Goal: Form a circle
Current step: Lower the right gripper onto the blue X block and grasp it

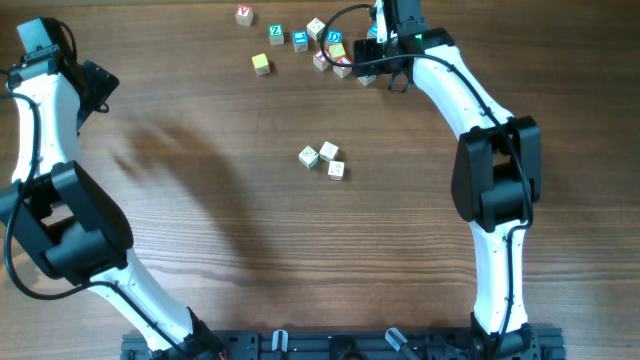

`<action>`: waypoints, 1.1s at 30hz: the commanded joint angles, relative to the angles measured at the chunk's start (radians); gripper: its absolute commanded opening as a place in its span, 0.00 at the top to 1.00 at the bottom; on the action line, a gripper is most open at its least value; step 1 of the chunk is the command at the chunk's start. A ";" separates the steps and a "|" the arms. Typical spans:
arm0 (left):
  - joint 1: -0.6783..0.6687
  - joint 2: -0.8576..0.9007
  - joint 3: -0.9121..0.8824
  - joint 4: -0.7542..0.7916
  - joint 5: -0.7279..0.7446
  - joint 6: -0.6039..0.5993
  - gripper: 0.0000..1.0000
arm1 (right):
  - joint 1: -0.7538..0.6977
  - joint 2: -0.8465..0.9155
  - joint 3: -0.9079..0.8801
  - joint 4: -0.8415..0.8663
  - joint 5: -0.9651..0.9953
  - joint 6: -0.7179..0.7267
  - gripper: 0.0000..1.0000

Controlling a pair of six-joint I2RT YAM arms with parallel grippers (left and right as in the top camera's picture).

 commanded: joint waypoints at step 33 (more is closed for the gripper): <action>0.004 -0.012 0.011 -0.001 -0.002 0.008 0.00 | -0.004 0.100 0.002 0.043 -0.076 -0.264 0.51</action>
